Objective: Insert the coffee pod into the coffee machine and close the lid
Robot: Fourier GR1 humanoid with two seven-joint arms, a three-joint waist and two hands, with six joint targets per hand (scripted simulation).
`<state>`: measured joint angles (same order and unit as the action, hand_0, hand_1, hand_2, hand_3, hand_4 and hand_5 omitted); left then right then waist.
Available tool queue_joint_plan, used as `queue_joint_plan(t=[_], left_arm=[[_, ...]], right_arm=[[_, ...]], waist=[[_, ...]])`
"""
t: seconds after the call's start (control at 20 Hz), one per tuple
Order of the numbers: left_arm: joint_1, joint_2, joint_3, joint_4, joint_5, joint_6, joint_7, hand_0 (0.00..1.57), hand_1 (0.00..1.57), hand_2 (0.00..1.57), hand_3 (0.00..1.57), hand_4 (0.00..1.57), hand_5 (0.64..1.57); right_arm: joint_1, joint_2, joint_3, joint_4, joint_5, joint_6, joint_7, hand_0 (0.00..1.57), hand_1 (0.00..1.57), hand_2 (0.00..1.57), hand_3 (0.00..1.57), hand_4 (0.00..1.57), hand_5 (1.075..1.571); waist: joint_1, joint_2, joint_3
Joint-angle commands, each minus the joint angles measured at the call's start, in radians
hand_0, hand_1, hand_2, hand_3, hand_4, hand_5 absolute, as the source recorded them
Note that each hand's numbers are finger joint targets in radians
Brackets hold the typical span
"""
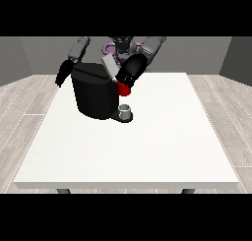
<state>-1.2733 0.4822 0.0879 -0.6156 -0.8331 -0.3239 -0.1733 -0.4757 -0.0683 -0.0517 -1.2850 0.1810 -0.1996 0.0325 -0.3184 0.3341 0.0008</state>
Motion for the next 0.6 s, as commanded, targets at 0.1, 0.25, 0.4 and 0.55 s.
queue_joint_plan(t=[0.1,0.25,0.4,0.55], left_arm=[[-0.011,-0.006,0.023,-0.005,-0.002,0.081,-0.022,1.15,1.15,1.15,0.95,0.0,1.571],[-0.027,0.033,0.038,0.002,-0.001,0.082,-0.05,1.23,1.23,1.2,0.95,0.0,1.571],[-0.01,0.023,0.028,-0.015,-0.007,0.093,-0.074,1.21,1.21,1.19,0.97,0.0,1.571],[-0.019,0.041,0.031,0.011,-0.012,0.087,-0.096,1.27,1.27,1.24,0.97,0.0,1.571]], right_arm=[[-0.012,-0.015,0.002,-0.011,0.0,0.015,-0.025,0.0,0.0,0.0,0.0,0.04,1.571],[0.007,0.019,0.022,-0.034,0.011,-0.012,-0.033,0.0,0.0,0.0,0.0,0.14,1.571],[-0.012,-0.034,-0.025,0.002,-0.005,0.009,-0.038,0.0,0.0,0.0,0.0,0.0,1.571],[-0.035,-0.002,0.02,-0.038,0.028,-0.016,0.027,0.0,0.0,0.0,0.0,0.22,1.571]], waist=[[-0.018,0.046,-0.0006],[-0.031,0.053,-0.0005],[-0.005,0.064,-0.0004],[-0.017,0.059,-0.0009]])
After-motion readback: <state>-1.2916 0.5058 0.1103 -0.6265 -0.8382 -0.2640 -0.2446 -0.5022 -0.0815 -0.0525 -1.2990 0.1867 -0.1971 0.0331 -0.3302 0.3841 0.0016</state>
